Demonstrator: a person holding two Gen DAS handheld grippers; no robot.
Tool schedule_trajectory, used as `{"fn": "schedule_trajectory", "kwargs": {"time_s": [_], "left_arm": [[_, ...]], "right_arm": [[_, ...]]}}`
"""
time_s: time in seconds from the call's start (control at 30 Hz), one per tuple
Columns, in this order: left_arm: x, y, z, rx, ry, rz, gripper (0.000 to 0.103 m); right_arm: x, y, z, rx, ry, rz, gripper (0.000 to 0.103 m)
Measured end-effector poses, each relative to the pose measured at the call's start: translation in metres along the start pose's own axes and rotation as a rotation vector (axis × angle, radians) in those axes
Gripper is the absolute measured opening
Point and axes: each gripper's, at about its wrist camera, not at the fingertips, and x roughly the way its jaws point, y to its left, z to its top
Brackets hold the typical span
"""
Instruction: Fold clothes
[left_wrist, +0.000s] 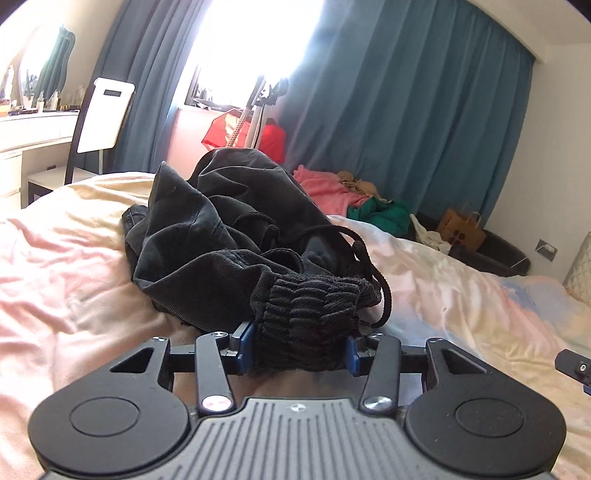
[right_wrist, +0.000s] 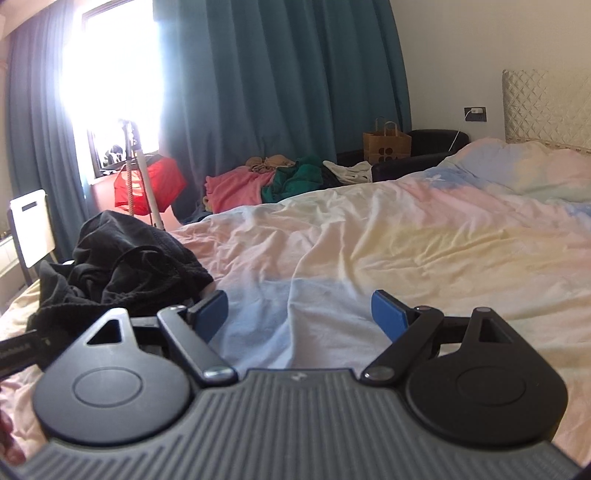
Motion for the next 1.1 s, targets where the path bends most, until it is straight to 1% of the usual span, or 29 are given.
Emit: {"fn": "schedule_trajectory", "kwargs": {"time_s": [0.03, 0.1, 0.2, 0.33, 0.4, 0.43, 0.5, 0.53, 0.6, 0.63, 0.67, 0.73, 0.77, 0.93, 1.03, 1.1], "left_arm": [[-0.001, 0.003, -0.005, -0.003, -0.029, 0.010, 0.053], [0.009, -0.004, -0.010, 0.002, -0.047, 0.058, 0.054], [0.017, -0.027, -0.019, 0.028, -0.066, 0.179, 0.067], [0.030, -0.053, -0.021, 0.082, -0.111, 0.283, 0.071], [0.043, -0.060, -0.020, 0.118, -0.111, 0.334, 0.073], [0.050, -0.060, -0.019, 0.112, -0.104, 0.349, 0.073], [0.063, -0.055, -0.015, 0.084, -0.085, 0.317, 0.070], [0.069, -0.053, -0.014, 0.081, -0.082, 0.300, 0.066], [0.074, -0.052, -0.010, 0.123, -0.097, 0.304, 0.051], [0.074, -0.051, -0.007, 0.140, -0.105, 0.307, 0.039], [0.070, -0.047, -0.002, 0.142, -0.112, 0.279, 0.033], [0.050, -0.042, 0.008, 0.171, -0.159, 0.221, 0.025], [0.036, -0.041, 0.014, 0.193, -0.179, 0.199, 0.023], [-0.050, -0.029, 0.047, 0.221, -0.302, 0.131, 0.020], [-0.105, -0.018, 0.060, 0.242, -0.354, 0.087, 0.019], [-0.139, -0.007, 0.066, 0.231, -0.378, 0.066, 0.018]], "right_arm": [[-0.004, 0.000, -0.001, 0.003, 0.009, 0.015, 0.086], [-0.011, 0.003, -0.004, -0.003, 0.024, 0.052, 0.086], [-0.015, 0.011, -0.010, -0.021, 0.040, 0.079, 0.086], [-0.002, 0.018, -0.011, -0.014, 0.069, 0.087, 0.086], [0.003, 0.018, -0.014, -0.001, 0.077, 0.096, 0.086], [0.004, 0.018, -0.014, -0.004, 0.074, 0.102, 0.086], [0.005, 0.018, -0.016, -0.012, 0.070, 0.115, 0.086], [0.006, 0.018, -0.017, -0.015, 0.067, 0.121, 0.086], [0.007, 0.019, -0.019, -0.023, 0.063, 0.134, 0.086], [0.008, 0.019, -0.019, -0.026, 0.060, 0.141, 0.086], [0.008, 0.019, -0.020, -0.030, 0.058, 0.147, 0.086], [0.009, 0.019, -0.022, -0.037, 0.053, 0.160, 0.086], [0.010, 0.019, -0.023, -0.041, 0.051, 0.166, 0.086], [0.013, 0.020, -0.027, -0.060, 0.039, 0.198, 0.086], [-0.005, 0.035, -0.030, -0.134, 0.015, 0.246, 0.086], [-0.016, 0.045, -0.032, -0.184, -0.001, 0.278, 0.086]]}}
